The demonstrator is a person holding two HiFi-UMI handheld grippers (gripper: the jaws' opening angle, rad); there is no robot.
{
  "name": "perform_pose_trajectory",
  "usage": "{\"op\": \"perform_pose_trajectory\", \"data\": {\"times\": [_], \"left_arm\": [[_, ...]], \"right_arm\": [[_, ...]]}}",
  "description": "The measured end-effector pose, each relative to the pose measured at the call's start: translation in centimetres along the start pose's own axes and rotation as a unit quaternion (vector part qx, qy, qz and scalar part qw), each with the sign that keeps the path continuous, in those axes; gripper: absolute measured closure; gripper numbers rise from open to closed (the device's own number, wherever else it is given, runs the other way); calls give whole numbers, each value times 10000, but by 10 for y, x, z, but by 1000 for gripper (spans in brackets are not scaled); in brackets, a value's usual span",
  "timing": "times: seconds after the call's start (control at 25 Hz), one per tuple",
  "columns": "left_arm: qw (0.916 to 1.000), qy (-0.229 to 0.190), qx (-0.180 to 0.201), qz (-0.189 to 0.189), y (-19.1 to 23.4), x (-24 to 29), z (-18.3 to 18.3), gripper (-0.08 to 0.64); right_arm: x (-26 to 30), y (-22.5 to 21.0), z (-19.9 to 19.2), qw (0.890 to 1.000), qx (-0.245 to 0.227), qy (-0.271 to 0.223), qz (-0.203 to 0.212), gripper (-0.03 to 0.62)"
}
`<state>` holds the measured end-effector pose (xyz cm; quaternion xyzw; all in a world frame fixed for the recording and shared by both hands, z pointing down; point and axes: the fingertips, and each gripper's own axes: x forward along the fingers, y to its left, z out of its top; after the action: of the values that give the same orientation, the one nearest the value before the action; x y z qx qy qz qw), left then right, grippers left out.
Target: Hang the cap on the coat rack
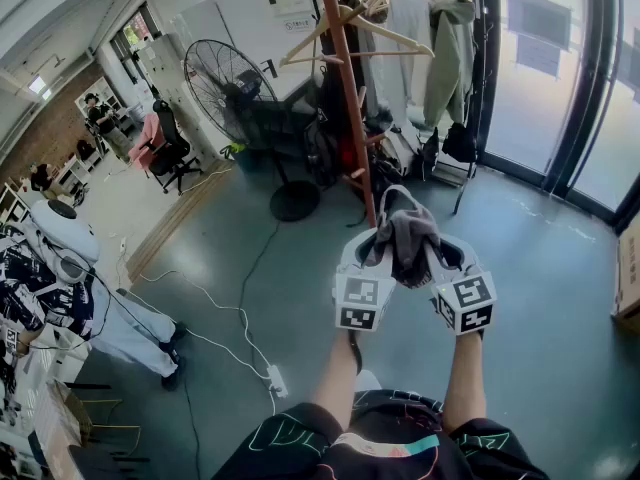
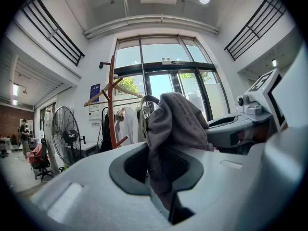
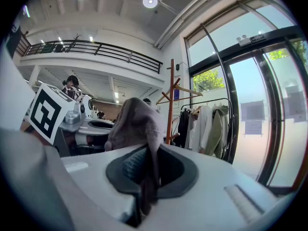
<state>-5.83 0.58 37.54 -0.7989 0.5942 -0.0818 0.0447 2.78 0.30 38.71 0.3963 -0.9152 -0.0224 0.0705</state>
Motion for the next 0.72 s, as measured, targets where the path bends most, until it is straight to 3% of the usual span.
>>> {"op": "perform_pose_trajectory", "data": {"times": [0.72], "left_arm": [[9996,-172,94,-224,-27,32,29,505]], "right_arm": [[-11,-49,9,9995,251,-156,-57,561]]}}
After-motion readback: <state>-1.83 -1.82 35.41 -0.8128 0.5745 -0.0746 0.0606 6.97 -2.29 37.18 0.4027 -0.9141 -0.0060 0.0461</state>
